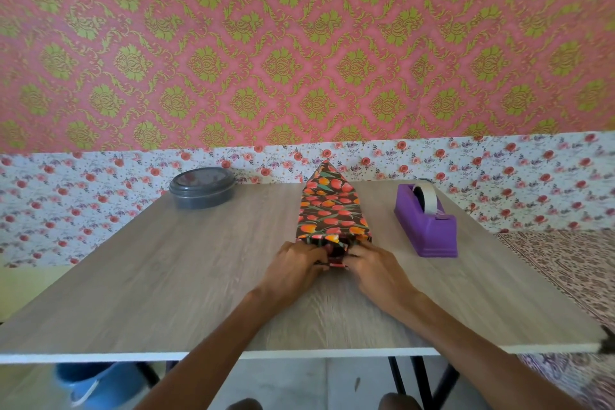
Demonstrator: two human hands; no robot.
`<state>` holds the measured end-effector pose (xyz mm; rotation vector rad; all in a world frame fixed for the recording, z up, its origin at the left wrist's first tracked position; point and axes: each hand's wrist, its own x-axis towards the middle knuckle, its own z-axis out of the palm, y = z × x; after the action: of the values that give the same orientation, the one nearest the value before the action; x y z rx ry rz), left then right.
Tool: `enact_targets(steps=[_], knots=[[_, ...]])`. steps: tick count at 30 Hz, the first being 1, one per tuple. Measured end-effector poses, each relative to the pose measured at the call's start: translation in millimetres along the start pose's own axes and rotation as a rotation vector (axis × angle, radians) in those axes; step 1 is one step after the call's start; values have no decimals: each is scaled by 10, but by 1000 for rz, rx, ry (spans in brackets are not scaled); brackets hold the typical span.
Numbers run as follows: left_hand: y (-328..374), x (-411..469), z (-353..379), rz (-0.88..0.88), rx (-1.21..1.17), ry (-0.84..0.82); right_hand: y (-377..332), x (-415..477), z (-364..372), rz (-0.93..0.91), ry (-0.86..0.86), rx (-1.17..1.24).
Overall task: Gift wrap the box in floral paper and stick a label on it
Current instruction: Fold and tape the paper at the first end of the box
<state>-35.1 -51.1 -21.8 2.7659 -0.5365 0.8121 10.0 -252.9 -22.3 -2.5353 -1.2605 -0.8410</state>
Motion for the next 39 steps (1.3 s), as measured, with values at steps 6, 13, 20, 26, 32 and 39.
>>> enact_targets(steps=[6, 13, 20, 26, 32, 39], knots=[[59, 20, -52, -43, 15, -78, 6, 29, -30, 36, -76, 57], [48, -6, -74, 29, 17, -97, 24, 26, -18, 57, -159, 78], [63, 45, -89, -54, -1, -201, 89, 138, -45, 77, -284, 90], [52, -2, -93, -164, -123, -112, 96, -41, 3, 145, -71, 159], [105, 42, -111, -199, -70, 33, 108, -27, -63, 251, 102, 216], [137, 106, -80, -168, 78, 329, 56, 76, -107, 223, 283, 70]])
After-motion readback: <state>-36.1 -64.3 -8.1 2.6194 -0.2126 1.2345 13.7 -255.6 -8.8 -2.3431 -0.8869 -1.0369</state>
